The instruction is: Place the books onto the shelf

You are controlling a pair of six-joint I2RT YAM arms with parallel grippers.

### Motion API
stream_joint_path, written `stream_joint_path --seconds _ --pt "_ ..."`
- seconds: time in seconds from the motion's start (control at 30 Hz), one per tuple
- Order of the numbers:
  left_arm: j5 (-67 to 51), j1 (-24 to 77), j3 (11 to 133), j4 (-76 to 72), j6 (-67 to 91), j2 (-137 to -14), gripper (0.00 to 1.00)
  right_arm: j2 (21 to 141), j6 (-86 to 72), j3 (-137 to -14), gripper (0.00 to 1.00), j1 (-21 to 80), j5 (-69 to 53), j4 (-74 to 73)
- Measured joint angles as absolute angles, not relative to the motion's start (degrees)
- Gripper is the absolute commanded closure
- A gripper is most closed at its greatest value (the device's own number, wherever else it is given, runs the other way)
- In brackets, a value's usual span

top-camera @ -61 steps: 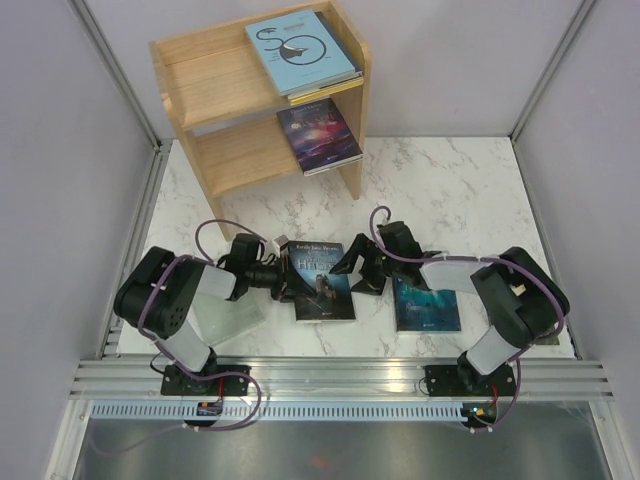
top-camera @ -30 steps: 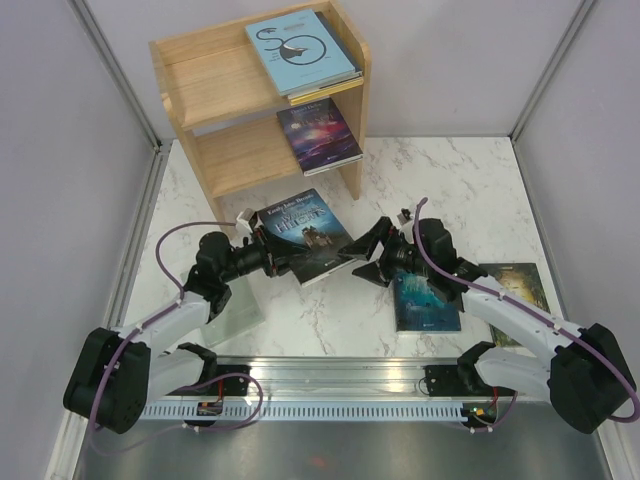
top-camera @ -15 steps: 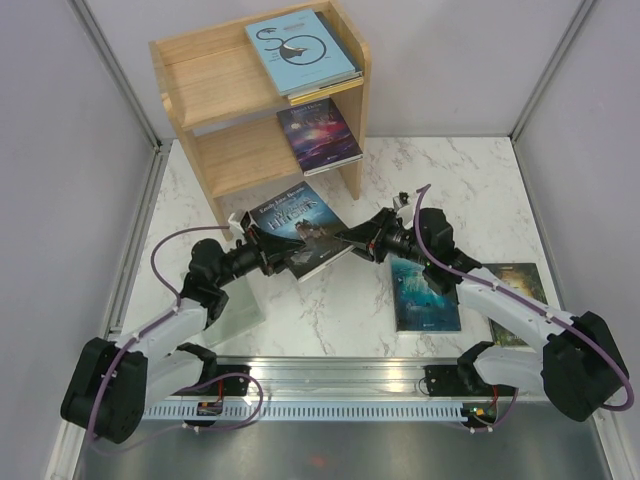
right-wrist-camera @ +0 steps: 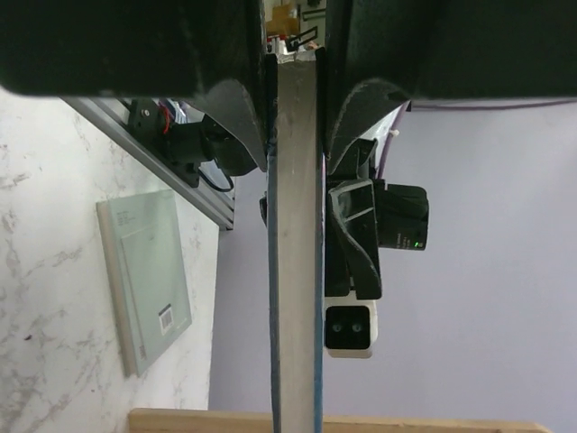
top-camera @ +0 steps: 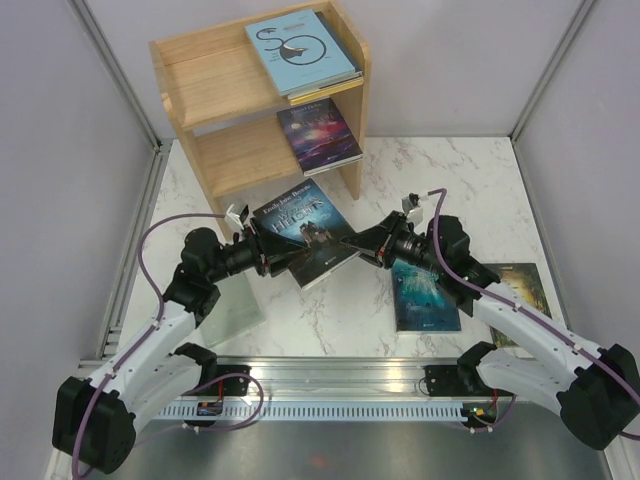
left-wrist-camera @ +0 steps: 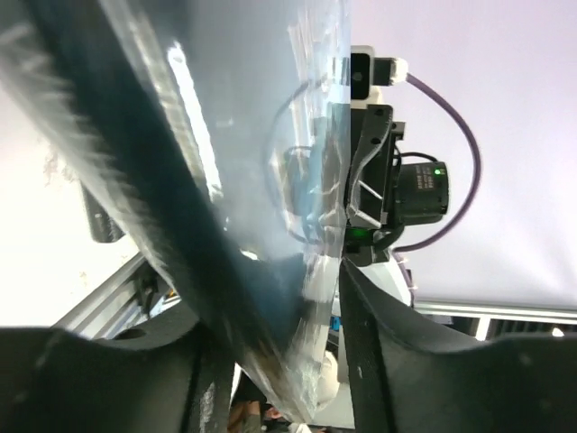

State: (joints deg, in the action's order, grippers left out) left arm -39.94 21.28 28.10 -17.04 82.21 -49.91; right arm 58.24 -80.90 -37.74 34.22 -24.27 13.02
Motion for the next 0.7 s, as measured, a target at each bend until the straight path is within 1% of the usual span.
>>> stream_joint_path --seconds 0.03,0.23,0.33,0.37,0.5,0.7 --pt "-39.94 21.17 28.16 -15.57 81.08 -49.69 0.44 57.71 -80.6 -37.52 1.0 34.15 -24.08 11.9" --pt "-39.77 20.99 29.91 -5.93 74.72 -47.92 0.17 57.17 -80.16 -37.21 1.0 33.89 -22.72 6.72" --pt "-39.2 20.97 31.7 -0.95 71.81 -45.76 0.12 57.14 -80.14 -37.95 1.0 33.47 -22.57 4.82" --pt "-39.07 20.97 32.32 0.69 70.96 -44.84 0.11 57.17 -79.99 -38.48 1.0 33.19 -22.59 4.27" --pt "-38.41 20.97 34.59 5.91 67.7 -41.15 0.11 57.63 -79.44 -42.22 1.0 30.85 -23.2 1.58" --pt "-37.28 20.97 35.68 13.47 64.18 -34.96 0.11 63.92 -78.35 -52.18 1.0 25.78 -26.26 1.83"
